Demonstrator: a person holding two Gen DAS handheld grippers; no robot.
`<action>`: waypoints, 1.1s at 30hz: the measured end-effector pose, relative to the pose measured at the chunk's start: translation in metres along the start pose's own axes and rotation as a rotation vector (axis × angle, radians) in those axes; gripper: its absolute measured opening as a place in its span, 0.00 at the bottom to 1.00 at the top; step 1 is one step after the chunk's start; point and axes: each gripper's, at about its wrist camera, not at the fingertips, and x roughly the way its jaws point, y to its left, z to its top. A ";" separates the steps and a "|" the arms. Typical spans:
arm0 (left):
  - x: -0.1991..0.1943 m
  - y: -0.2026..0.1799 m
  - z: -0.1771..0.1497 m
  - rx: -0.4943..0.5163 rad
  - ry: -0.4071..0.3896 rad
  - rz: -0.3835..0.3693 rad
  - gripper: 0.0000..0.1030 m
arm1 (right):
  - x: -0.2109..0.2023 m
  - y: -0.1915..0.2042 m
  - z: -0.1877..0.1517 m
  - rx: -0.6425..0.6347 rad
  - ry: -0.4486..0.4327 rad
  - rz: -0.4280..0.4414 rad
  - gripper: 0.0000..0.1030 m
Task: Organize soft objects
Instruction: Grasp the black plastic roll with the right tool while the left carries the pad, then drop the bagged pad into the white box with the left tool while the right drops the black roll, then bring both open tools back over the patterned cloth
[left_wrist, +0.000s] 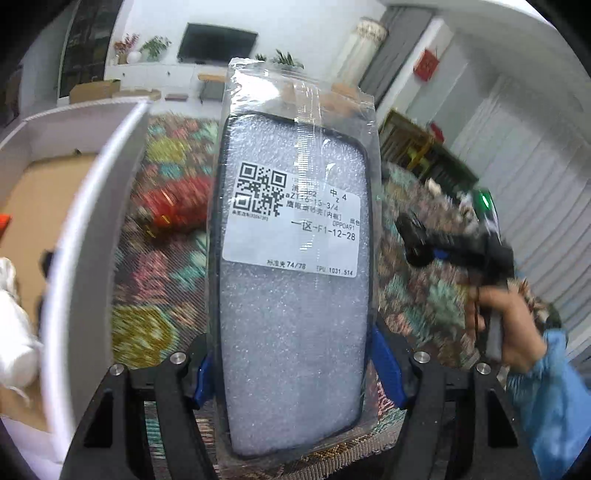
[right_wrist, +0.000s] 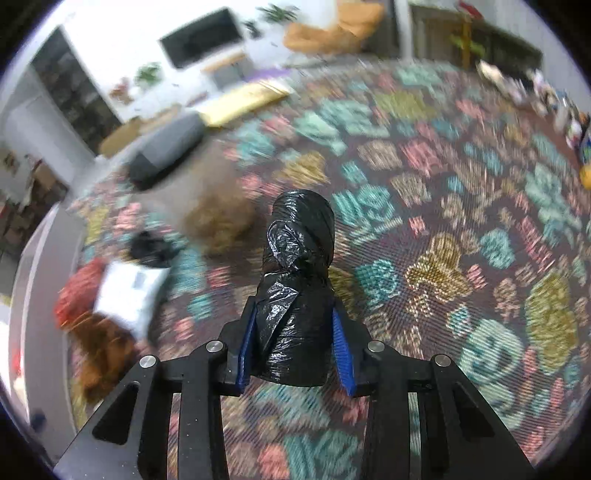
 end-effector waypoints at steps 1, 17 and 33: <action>-0.016 0.010 0.007 -0.021 -0.028 -0.001 0.67 | -0.015 0.014 -0.004 -0.032 -0.013 0.036 0.37; -0.149 0.177 0.018 -0.107 -0.103 0.573 0.93 | -0.077 0.358 -0.070 -0.339 0.155 0.778 0.82; -0.084 0.031 -0.007 0.086 -0.085 0.177 0.93 | 0.009 0.113 -0.083 -0.314 -0.060 -0.123 0.82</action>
